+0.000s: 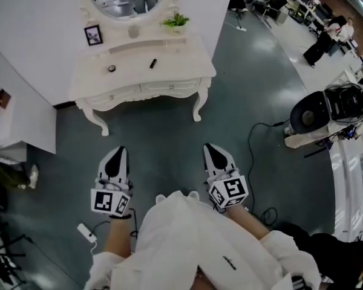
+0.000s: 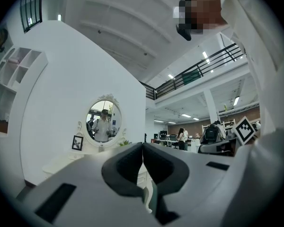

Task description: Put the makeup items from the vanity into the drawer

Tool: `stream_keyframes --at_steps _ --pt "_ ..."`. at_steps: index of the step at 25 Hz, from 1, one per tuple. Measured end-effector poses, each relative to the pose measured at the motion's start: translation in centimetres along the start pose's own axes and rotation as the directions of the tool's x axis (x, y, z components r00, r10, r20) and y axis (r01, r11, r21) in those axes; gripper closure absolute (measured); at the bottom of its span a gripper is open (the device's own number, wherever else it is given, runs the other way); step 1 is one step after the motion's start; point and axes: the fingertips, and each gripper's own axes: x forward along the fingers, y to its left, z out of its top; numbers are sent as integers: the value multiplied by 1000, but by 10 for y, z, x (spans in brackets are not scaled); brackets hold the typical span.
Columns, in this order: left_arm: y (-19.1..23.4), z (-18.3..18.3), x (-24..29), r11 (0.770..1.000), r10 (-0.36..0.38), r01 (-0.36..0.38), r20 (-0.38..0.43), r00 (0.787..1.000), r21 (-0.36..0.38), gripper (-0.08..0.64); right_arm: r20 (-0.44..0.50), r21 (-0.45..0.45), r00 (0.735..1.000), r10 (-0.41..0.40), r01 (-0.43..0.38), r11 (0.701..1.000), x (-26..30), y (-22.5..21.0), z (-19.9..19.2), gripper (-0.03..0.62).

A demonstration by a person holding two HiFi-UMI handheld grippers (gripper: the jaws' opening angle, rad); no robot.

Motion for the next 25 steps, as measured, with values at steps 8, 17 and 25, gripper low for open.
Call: stream_keyframes --at_steps 8,17,25 --pt "25 5 -22 1000 15 -15 1 1000 0 532 -37 -20 999 31 -31 999 17 29 1 422" --pt "66 -1 -44 999 25 -25 0 1000 -23 532 -88 -78 994 59 -66 995 40 72 -7 219" --pt "83 -14 -42 998 36 -37 -22 999 -57 532 -113 -50 991 68 -74 996 54 73 -13 203"
